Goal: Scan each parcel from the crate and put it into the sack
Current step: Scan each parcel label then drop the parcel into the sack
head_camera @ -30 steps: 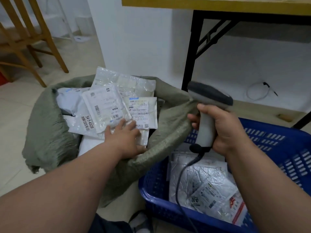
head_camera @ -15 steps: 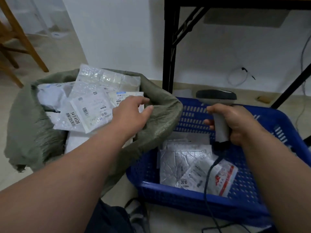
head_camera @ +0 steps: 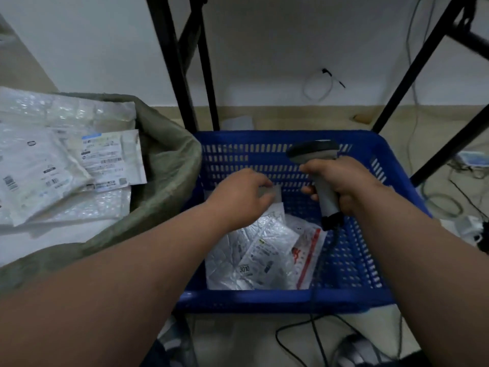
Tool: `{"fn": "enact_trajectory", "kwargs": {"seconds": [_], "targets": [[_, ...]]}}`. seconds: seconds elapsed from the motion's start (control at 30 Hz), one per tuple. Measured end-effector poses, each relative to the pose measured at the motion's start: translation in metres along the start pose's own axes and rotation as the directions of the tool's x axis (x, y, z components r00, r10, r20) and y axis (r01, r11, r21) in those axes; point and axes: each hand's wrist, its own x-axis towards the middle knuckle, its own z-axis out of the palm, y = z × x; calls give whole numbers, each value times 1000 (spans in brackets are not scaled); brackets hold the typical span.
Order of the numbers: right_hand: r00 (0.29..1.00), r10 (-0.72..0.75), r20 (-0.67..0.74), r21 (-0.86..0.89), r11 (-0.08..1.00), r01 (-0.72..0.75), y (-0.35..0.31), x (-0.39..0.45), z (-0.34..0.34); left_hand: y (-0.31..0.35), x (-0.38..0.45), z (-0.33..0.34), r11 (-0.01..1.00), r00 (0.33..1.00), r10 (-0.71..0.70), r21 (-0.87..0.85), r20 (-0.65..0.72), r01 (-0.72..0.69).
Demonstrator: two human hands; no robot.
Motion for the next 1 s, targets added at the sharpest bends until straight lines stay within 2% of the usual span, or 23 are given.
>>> {"fn": "enact_trajectory", "kwargs": {"seconds": [0.1, 0.23, 0.37, 0.5, 0.6, 0.73, 1.0], "targets": [[997, 75, 27, -16, 997, -74, 10, 27, -9, -15, 26, 42, 971, 946, -182, -102, 270, 216], [978, 190, 85, -63, 981, -185, 27, 66, -16, -50, 47, 95, 899, 808, -377, -31, 452, 437], [958, 256, 133, -89, 965, -246, 43, 97, -20, -71, 63, 141, 886, 708, -442, 144, 551, 441], [929, 331, 166, -140, 941, -310, 60, 121, -22, -77, 75, 182, 858, 683, -488, 157, 544, 488], [915, 364, 176, -143, 929, -342, 72, 135, -24, -84, 78, 213, 805, 685, -526, 35, 504, 592], [908, 381, 174, -116, 924, -365, 84, 149, -29, -91, 78, 240, 710, 703, -598, -153, 384, 688], [921, 363, 140, -107, 930, -350, 87, 150, -40, -85, 84, 233, 641, 658, -592, -222, 466, 734]]}}
